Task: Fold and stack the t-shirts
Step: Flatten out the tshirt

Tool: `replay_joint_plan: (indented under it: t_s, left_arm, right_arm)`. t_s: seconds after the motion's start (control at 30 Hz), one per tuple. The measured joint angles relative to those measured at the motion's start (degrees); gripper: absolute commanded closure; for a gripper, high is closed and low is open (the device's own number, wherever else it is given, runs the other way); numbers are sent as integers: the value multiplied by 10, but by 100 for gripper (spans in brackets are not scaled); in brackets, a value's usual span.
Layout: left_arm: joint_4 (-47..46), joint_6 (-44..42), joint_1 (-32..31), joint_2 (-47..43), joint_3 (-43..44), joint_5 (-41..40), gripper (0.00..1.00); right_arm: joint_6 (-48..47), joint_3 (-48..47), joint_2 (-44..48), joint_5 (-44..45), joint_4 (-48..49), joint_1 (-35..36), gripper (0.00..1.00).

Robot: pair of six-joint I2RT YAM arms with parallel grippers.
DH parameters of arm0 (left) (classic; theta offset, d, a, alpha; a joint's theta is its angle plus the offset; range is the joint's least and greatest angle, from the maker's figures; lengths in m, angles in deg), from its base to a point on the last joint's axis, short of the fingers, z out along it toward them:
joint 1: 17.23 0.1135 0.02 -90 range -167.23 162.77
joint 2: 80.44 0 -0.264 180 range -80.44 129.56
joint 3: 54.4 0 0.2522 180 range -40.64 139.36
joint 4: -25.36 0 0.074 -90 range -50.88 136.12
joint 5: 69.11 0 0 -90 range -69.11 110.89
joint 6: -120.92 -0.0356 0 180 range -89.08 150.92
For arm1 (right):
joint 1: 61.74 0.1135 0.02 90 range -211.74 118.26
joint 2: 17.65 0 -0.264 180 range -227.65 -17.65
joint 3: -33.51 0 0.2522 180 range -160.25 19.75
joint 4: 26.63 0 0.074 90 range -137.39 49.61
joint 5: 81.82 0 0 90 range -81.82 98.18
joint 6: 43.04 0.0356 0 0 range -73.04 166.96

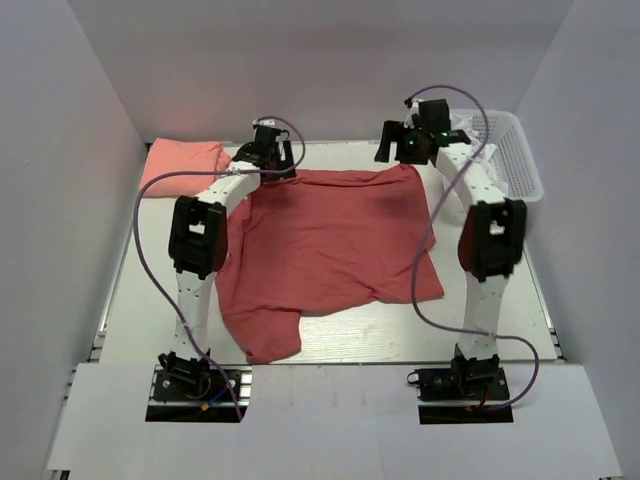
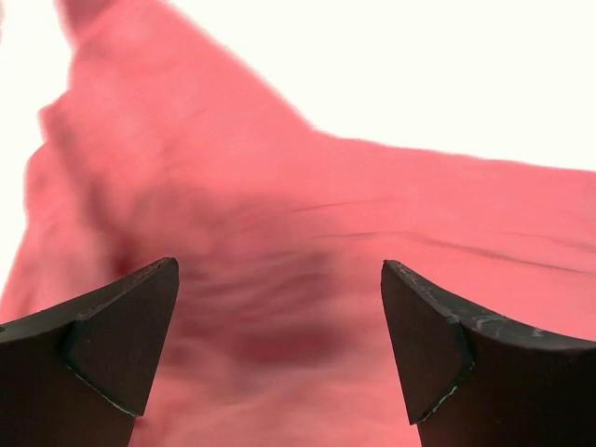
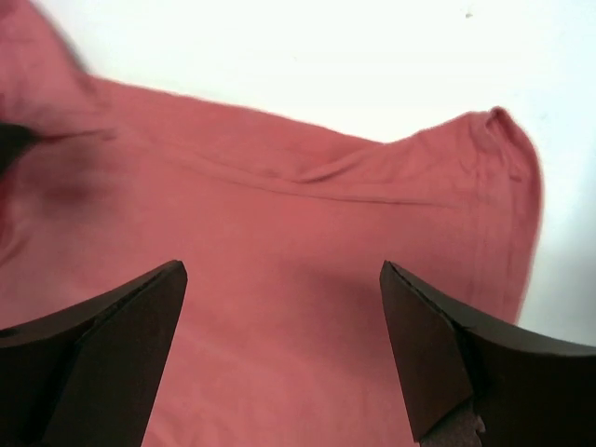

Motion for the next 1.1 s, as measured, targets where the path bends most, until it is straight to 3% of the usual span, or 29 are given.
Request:
replay_joint_plan:
  t_s: [0.27,0.4,0.53,0.77,1.1]
  left_arm:
    - [-6,-19,-102,32,186,99,0]
    - [-45,-15,-163,65,221,180,0]
    - [-96,2,-219,123,223,236,0]
    - [-124,45,-258,242,273,253,0]
    - [-152,71,-254,252,273,223,0]
  right_arm:
    - [51,382,410,77,61,0,10]
    - [82,557,536,89,42,-2,10]
    - [95,673,629,63,2,-2,10]
    - [113,748,682,19,42,-4,10]
    - [139,826,599,6,113,-4,10]
